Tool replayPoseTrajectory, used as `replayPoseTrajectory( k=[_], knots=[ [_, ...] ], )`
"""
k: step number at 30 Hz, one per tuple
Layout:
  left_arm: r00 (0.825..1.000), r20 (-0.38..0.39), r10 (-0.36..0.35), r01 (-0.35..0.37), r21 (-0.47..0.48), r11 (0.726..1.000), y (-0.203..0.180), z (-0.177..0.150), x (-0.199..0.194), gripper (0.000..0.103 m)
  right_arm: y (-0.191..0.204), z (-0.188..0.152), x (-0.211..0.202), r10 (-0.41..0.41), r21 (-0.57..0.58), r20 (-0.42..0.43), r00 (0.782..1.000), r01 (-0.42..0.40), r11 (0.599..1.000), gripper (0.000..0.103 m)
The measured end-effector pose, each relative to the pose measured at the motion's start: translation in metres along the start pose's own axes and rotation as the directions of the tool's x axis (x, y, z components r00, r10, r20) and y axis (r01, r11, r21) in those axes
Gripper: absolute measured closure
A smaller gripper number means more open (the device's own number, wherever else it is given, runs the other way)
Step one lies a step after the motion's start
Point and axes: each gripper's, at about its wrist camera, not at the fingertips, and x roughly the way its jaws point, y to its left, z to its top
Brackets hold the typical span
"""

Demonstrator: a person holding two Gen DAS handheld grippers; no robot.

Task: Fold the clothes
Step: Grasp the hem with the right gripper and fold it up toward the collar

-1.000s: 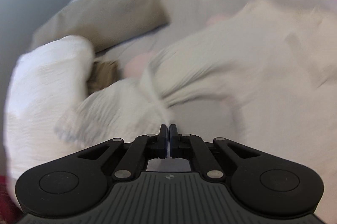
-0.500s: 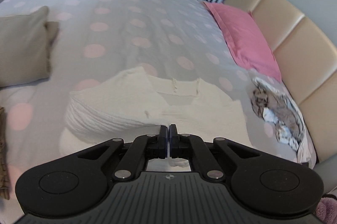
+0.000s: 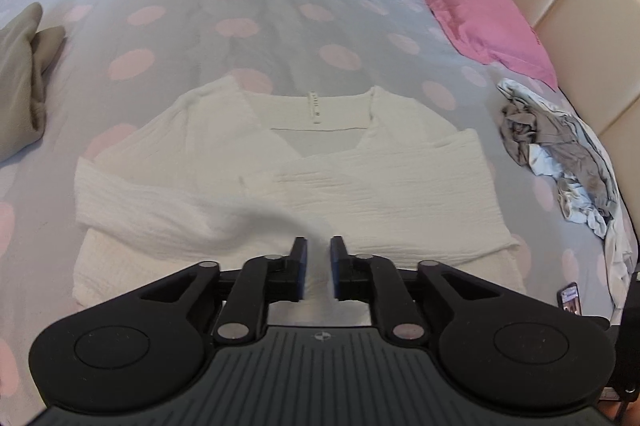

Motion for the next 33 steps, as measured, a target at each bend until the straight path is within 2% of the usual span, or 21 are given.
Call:
replayPoseTrajectory(
  k=[5,11,18,20,23,26,27,28,29,30,32,33],
  knots=[
    [1.0,0.019,0.014,-0.013,-0.03,0.999,0.02,-0.001,-0.01,0.083,0.01,0.01,-0.004,0.065,-0.018,0.064,0.996,-0.064,0.998,0.058],
    [0.994,0.046,0.103,-0.099,-0.08,0.992,0.057,-0.006,-0.02,0.083,0.022,0.038,0.007,0.138,0.027,0.118,0.983,-0.142,0.99,0.058],
    [0.969,0.049,0.244,-0.233,-0.164,0.959,0.113,-0.02,-0.029,0.083,0.017,0.078,0.041,0.236,0.229,0.11,0.966,-0.255,0.939,0.053],
    [0.962,0.034,0.27,-0.26,-0.18,0.949,0.128,-0.025,-0.029,0.083,0.019,0.081,0.051,0.248,0.252,0.098,0.964,-0.265,0.931,0.053],
    [0.952,-0.004,0.307,-0.304,-0.145,0.942,0.139,-0.035,-0.023,0.083,0.023,0.085,0.061,0.247,0.263,0.095,0.964,-0.264,0.928,0.054],
    [0.938,-0.042,0.345,-0.347,-0.099,0.933,0.149,-0.045,-0.016,0.083,0.029,0.088,0.067,0.228,0.259,0.105,0.968,-0.248,0.934,0.059],
    [0.932,-0.055,0.357,-0.361,-0.083,0.929,0.152,-0.049,-0.014,0.083,0.031,0.091,0.068,0.219,0.257,0.108,0.97,-0.241,0.936,0.065],
    [0.928,-0.069,0.366,-0.371,-0.062,0.927,0.154,-0.052,-0.011,0.083,0.032,0.093,0.069,0.211,0.256,0.112,0.971,-0.233,0.938,0.08],
    [0.925,-0.083,0.37,-0.374,-0.04,0.926,0.154,-0.056,-0.007,0.083,0.034,0.095,0.068,0.203,0.255,0.117,0.972,-0.227,0.94,0.087],
    [0.924,-0.093,0.371,-0.375,-0.025,0.927,0.155,-0.059,-0.005,0.083,0.036,0.098,0.066,0.195,0.253,0.123,0.973,-0.221,0.942,0.095],
    [0.928,-0.092,0.36,-0.362,-0.002,0.932,0.154,-0.064,-0.001,0.083,0.04,0.103,0.056,0.186,0.231,0.156,0.97,-0.219,0.948,0.098],
    [0.936,-0.078,0.343,-0.343,0.008,0.939,0.152,-0.066,-0.001,0.083,0.043,0.105,0.049,0.183,0.215,0.176,0.967,-0.219,0.952,0.098]
  ],
)
